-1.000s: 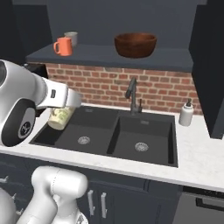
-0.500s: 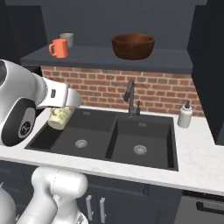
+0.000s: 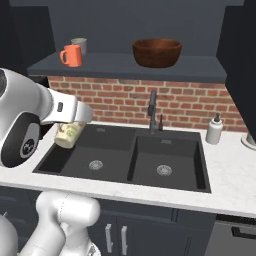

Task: Gather all objects into one cabinet and sort the glasses and bowls to opposite sides.

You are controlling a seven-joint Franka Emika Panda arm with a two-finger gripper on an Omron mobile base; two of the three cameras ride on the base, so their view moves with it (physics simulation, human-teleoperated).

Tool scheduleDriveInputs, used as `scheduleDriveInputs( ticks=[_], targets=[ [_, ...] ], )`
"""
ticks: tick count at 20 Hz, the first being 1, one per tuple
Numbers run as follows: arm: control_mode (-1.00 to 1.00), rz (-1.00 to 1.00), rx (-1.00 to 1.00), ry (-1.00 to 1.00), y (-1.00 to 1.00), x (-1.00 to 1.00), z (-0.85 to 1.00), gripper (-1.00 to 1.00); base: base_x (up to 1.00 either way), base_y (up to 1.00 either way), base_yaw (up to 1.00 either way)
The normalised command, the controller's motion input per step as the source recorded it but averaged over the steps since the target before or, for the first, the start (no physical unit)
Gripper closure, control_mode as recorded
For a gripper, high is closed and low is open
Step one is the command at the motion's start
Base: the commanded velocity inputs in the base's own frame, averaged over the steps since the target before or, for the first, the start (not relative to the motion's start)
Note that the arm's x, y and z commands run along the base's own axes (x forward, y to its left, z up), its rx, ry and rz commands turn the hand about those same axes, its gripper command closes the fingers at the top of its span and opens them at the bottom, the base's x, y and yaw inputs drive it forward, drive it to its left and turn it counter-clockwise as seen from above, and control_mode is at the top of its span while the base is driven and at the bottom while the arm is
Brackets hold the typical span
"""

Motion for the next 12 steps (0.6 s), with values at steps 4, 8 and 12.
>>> scheduleDriveInputs(
  ticks=[4,8,12],
  targets=[
    [1.00,0.00,0.00,0.00,0.00,0.00,0.00,1.00,0.07,0.06,0.00],
    [1.00,0.00,0.00,0.00,0.00,0.00,0.00,1.00,0.16,-0.07,0.00],
    [1.00,0.00,0.00,0.00,0.00,0.00,0.00,1.00,0.10,-0.10,0.00]
  ],
)
